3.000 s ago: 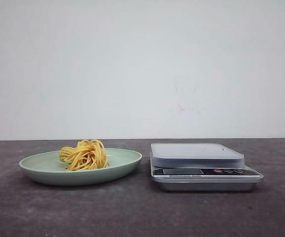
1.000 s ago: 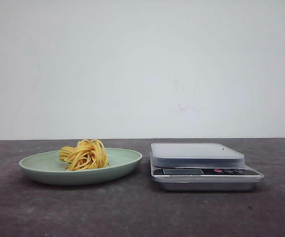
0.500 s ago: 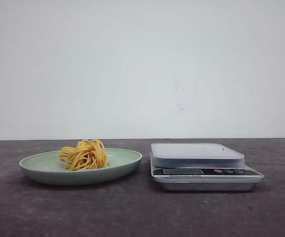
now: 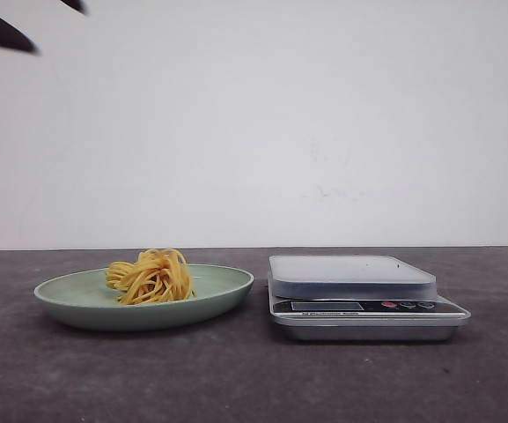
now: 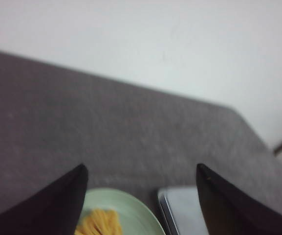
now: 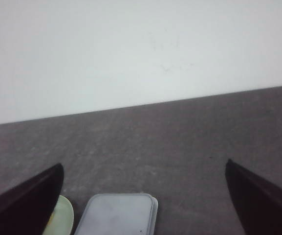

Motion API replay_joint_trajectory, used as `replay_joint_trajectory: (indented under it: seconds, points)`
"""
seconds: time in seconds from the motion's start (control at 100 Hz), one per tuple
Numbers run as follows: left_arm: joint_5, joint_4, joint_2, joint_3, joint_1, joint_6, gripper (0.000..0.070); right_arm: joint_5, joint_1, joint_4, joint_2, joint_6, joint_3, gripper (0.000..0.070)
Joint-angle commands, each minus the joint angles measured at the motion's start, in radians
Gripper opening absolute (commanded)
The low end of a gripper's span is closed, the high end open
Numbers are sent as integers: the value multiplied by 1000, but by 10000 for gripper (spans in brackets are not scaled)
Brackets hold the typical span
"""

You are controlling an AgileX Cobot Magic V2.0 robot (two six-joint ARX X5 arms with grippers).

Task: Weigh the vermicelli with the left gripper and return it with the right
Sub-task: 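Lower the left gripper onto the vermicelli bundle and close it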

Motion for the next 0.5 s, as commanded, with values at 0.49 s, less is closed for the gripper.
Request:
replay_joint_trajectory:
  seconds: [0.49]
  points:
    - [-287,-102,554,141,-310,26,392,-29,55,-82,158,-64,31,673]
